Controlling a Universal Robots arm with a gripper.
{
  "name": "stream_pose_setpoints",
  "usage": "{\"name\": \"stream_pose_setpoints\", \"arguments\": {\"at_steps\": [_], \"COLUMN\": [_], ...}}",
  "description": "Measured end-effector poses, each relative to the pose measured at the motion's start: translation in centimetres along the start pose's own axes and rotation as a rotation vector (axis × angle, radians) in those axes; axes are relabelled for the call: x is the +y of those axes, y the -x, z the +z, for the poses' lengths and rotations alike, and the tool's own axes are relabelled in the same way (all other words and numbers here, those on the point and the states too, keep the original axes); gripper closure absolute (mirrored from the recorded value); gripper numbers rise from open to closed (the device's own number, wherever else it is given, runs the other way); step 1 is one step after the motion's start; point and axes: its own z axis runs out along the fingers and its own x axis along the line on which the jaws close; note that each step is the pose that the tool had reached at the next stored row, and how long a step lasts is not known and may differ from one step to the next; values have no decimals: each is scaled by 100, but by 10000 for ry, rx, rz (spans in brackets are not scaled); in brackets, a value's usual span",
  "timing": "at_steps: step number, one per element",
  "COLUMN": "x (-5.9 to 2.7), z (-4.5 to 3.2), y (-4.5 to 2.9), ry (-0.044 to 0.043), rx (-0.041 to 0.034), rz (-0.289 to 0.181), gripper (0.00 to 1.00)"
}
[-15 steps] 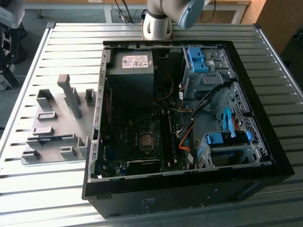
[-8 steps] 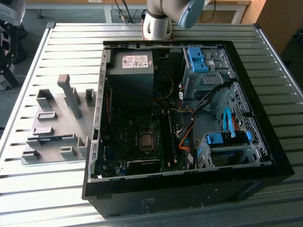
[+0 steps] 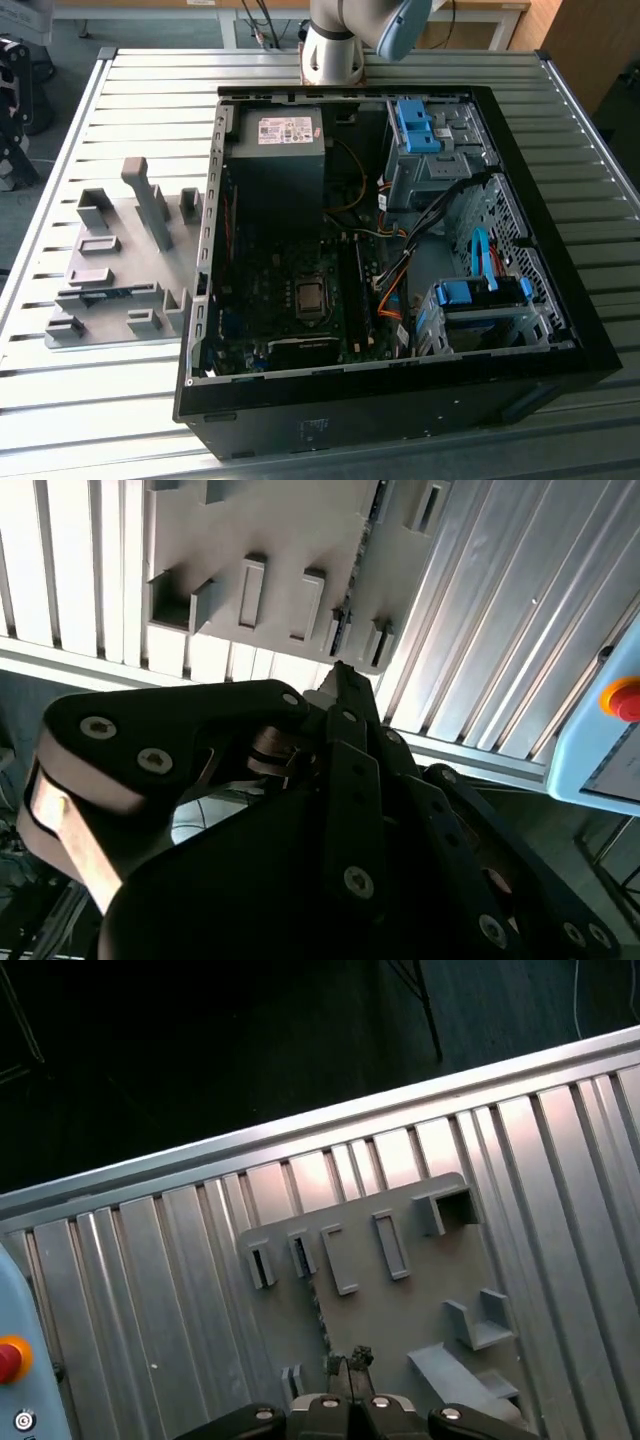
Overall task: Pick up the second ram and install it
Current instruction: 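Pick up the second ram and move it above second insertion slot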
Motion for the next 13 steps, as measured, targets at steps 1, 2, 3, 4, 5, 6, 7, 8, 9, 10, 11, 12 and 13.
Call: {"name": "stream_pose_setpoints", "arguments": {"at_steps": [1, 2, 3, 4, 5, 6, 7, 8, 9, 10, 11, 12, 13], "x": [0, 0, 0, 0, 0, -1, -1, -1, -1, -1, -1, -1, -1], "z": [1, 3, 5, 6, 8, 12, 15, 18, 22, 26, 30, 37, 47], "y": [0, 0, 0, 0, 0, 0, 0, 0, 0, 0, -1, -1, -1], "ry": [3, 6, 9, 12, 16, 20, 25, 29, 32, 35, 38, 40, 38], "rx": [8, 16, 24, 31, 40, 48, 57, 65, 72, 79, 86, 90, 90], "rz": [-168, -338, -508, -686, -865, -1056, -1236, -1414, -1595, -1773, -1934, -2032, -2041], "gripper": [90, 90, 90, 90, 90, 90, 90, 90, 90, 90, 90, 90, 90]}}
